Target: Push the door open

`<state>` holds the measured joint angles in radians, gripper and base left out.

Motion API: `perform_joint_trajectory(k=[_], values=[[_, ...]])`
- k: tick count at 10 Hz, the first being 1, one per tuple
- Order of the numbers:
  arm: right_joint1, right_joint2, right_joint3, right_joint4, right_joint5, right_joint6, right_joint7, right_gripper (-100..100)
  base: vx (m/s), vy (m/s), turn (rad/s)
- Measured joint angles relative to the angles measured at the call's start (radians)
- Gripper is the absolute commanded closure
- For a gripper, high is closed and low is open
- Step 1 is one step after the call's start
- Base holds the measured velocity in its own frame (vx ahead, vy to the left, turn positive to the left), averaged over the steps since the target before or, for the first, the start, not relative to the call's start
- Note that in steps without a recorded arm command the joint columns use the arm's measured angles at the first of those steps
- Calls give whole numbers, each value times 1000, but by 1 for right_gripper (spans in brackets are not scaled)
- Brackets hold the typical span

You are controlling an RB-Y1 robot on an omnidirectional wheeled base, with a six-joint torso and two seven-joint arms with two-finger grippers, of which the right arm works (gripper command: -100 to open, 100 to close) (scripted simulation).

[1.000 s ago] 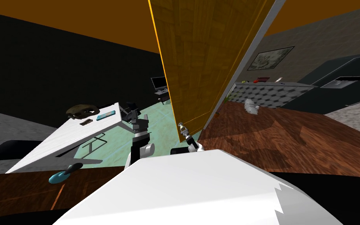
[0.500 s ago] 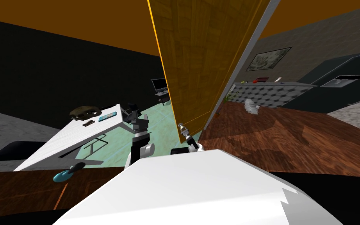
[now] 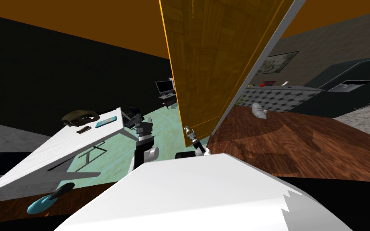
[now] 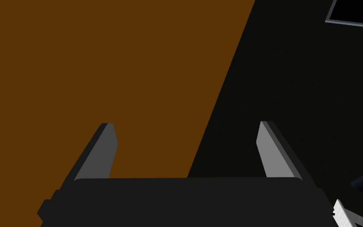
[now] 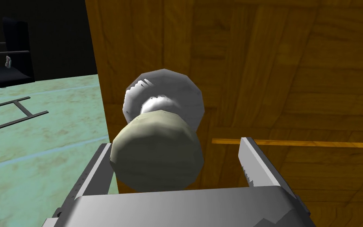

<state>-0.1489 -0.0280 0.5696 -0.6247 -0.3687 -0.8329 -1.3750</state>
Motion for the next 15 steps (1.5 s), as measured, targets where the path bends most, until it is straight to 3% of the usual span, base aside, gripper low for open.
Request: perform_joint_trajectory(k=[1,2,3,4,5,7,8,9,11,12,15], values=[[2,-5,-10,-15,-5,7,8,100,123,141,-43],[-15,-3,-23,4,-11,3,9,100,158,115,-55],[-2,-10,-32,-19,-15,12,16,100,134,101,-41],[-6,-5,-41,-6,-19,5,22,100,123,118,-32],[19,-17,-50,-51,-23,22,34,100,100,71,-53],[-15,-3,-70,4,-33,5,35,100,112,111,-26],[1,-12,-79,-25,-37,18,41,100,117,107,-66],[-4,-11,-89,-19,-41,20,45,100,106,91,-58],[-13,-7,-105,3,-49,-1,45,100,92,88,-32],[0,-10,-115,-24,-53,15,55,100,72,56,-19],[-27,3,-140,24,-65,-1,57,100,109,107,-55]])
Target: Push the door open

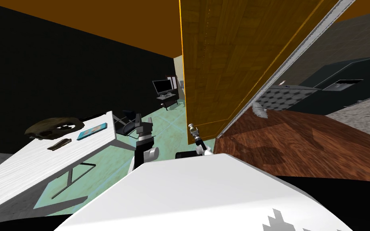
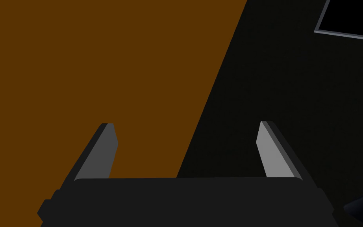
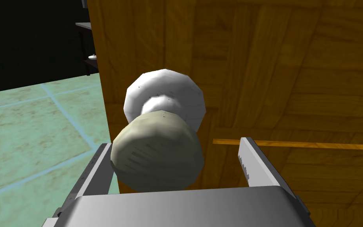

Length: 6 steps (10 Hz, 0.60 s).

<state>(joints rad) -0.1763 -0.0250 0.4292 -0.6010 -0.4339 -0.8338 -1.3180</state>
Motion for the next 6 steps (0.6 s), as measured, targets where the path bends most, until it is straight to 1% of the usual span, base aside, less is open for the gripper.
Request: perform_joint_trajectory(k=[1,2,3,4,5,6], values=[[-10,7,-12,29,-5,-19,-2,100,105,108,-47],[-13,7,-20,33,-9,-23,-2,100,55,32,8],[-4,6,-24,7,-11,-11,5,100,98,71,-40],[5,13,-36,-9,-16,0,18,100,158,97,-84],[21,12,-45,-29,-20,8,26,100,169,122,-78],[14,19,-56,-15,-26,6,29,100,178,161,-36]])
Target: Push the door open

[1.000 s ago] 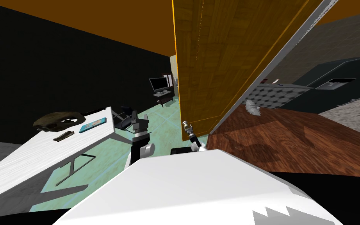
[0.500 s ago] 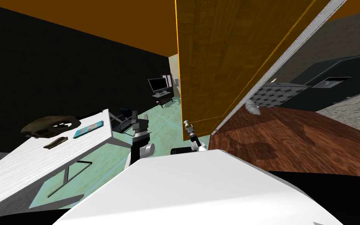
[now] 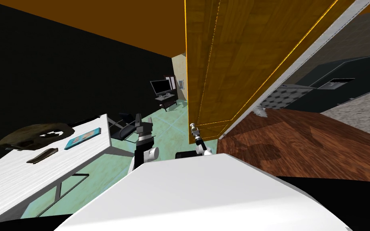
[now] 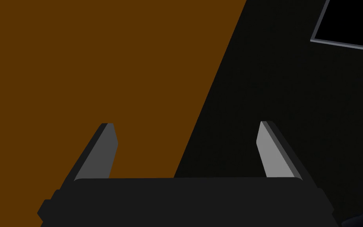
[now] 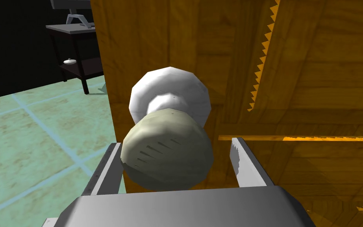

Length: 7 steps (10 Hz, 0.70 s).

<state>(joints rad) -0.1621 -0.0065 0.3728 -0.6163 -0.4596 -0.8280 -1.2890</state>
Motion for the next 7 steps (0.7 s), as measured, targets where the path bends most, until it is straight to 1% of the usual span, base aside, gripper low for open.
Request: perform_joint_trajectory(k=[1,2,3,4,5,6,7], values=[[4,8,-14,-9,-7,5,10,100,166,140,-94],[-23,15,-28,34,-13,-16,4,100,115,70,-33],[-24,16,-36,34,-16,-25,3,100,51,7,14],[-14,14,-38,8,-17,-15,9,100,111,43,-33],[-9,21,-47,1,-21,-8,15,100,65,34,-12],[-8,22,-48,2,-22,-6,17,100,106,97,-13],[-5,10,-53,-4,-27,5,20,100,181,105,-49]])
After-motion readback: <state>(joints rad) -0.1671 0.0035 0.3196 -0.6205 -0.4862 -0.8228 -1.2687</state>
